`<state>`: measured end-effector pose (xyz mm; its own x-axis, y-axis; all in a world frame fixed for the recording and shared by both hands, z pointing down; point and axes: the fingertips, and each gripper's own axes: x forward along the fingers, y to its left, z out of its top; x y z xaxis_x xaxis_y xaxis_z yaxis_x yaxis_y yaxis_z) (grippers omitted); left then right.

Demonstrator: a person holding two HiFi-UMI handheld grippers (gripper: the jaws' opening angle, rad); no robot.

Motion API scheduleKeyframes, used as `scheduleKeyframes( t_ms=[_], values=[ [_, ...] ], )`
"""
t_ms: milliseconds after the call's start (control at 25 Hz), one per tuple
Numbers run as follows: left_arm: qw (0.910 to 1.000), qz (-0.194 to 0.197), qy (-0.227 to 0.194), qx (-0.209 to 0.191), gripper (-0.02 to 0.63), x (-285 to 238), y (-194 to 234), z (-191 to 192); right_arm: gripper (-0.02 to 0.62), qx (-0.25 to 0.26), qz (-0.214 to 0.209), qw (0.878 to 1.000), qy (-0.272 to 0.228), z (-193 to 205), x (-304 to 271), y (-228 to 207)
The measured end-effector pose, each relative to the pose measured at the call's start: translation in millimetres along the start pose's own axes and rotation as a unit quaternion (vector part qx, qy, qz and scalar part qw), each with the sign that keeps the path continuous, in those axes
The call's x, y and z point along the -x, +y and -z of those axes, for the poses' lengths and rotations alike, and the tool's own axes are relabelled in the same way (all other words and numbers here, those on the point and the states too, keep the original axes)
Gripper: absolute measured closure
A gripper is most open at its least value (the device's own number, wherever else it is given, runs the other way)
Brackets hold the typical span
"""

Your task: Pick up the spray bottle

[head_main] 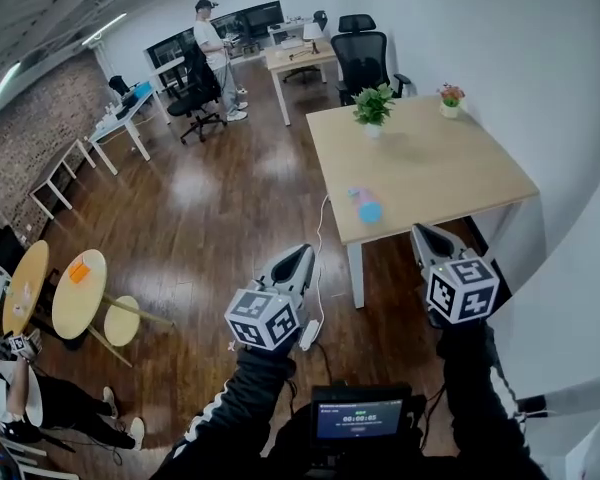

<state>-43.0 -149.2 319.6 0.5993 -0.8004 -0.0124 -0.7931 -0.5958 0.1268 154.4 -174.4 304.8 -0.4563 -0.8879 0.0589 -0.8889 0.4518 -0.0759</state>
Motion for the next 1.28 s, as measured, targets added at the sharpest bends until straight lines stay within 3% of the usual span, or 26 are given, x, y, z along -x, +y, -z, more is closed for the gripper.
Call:
scheduleKeyframes(
  t_ms=[120, 440, 600, 840, 1040, 1200, 1280],
  values=[
    [0.9996, -0.002, -0.007, 0.028, 0.604, -72, 59, 4, 0.591, 0.006, 0.005, 1.0, 0.0, -2, -82, -40],
    [0.9991, 0.028, -0.022, 0.023, 0.604, -264, 243, -28, 0.591, -0.005, 0.035, 0.999, -0.019, -34, -329, -120],
    [0.9991, 0.022, -0.018, 0.033, 0.604, -345, 319, -33, 0.591, -0.008, 0.034, 0.999, 0.004, -33, -434, -159],
    [0.9993, 0.012, -0.009, 0.033, 0.604, -444, 392, -29, 0.591, -0.008, 0.032, 0.999, 0.018, -31, -545, -225],
    [0.998, 0.014, -0.013, 0.061, 0.603, -511, 425, -33, 0.591, -0.022, 0.011, 0.999, 0.035, -29, -616, -273],
    [0.9995, 0.002, -0.015, 0.029, 0.603, -570, 449, -47, 0.591, -0.02, -0.012, 0.999, 0.032, -39, -672, -306],
    [0.9993, -0.008, -0.006, 0.036, 0.603, -594, 465, -42, 0.591, -0.017, -0.018, 0.999, 0.031, -42, -699, -318]
  ],
)
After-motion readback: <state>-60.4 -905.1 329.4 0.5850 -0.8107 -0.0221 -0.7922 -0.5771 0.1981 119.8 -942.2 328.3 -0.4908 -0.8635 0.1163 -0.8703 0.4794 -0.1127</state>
